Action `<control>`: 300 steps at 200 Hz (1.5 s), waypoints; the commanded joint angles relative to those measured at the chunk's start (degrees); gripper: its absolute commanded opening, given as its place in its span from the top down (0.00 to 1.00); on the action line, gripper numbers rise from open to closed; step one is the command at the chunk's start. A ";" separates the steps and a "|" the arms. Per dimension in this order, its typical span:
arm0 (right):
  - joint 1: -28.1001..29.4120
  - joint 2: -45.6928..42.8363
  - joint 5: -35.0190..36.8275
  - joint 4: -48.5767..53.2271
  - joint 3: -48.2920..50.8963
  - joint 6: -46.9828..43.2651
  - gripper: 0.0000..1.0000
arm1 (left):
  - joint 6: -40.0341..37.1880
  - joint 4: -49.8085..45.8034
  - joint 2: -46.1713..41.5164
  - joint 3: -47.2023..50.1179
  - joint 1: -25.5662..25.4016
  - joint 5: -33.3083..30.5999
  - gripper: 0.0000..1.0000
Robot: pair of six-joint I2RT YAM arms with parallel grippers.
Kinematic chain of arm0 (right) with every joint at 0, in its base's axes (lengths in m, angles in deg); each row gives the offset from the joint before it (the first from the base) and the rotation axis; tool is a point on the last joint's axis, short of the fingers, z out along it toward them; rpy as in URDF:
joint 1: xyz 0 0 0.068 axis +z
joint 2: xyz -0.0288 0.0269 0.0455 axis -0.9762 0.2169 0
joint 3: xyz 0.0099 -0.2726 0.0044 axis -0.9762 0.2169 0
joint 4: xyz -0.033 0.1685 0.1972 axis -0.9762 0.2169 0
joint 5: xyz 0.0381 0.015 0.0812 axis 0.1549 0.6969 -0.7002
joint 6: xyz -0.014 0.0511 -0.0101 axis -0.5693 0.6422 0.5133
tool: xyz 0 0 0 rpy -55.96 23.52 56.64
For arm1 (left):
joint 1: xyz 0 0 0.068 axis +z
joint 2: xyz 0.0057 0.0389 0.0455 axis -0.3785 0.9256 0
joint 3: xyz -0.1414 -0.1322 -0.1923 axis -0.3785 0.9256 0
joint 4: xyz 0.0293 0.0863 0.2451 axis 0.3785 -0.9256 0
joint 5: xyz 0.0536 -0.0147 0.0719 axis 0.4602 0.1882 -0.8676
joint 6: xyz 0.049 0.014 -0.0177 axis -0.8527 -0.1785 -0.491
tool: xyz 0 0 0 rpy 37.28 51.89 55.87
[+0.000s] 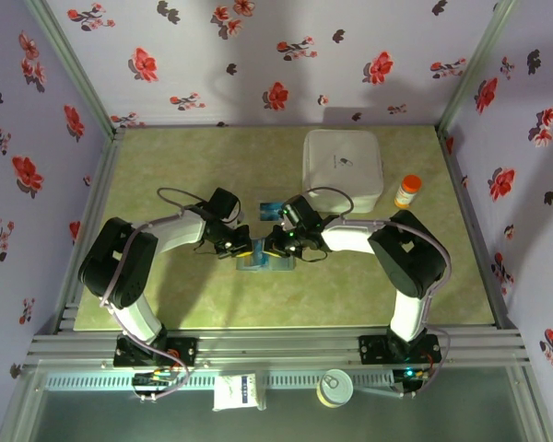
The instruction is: Take the credit cards out of the card holder
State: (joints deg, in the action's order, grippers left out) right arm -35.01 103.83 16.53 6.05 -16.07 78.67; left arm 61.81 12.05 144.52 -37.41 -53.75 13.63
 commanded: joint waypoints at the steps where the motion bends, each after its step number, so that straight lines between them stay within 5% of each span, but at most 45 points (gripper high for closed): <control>1: -0.46 -1.86 0.91 0.69 1.37 0.42 0.90 | -1.10 -2.06 0.32 0.81 -0.13 -1.25 1.00; 190: -1.48 -9.60 7.61 21.66 -4.25 -14.06 0.93 | 0.11 -1.28 -3.93 -0.31 0.22 -1.21 0.98; 300: -2.64 -8.54 14.92 44.56 -18.27 -54.57 1.00 | 0.45 0.02 -10.79 4.07 3.47 -2.81 0.96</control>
State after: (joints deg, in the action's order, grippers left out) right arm -36.96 95.70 27.78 42.75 -30.89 38.30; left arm 61.88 12.34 136.00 -34.70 -51.08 11.86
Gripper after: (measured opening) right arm 0.059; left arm 0.044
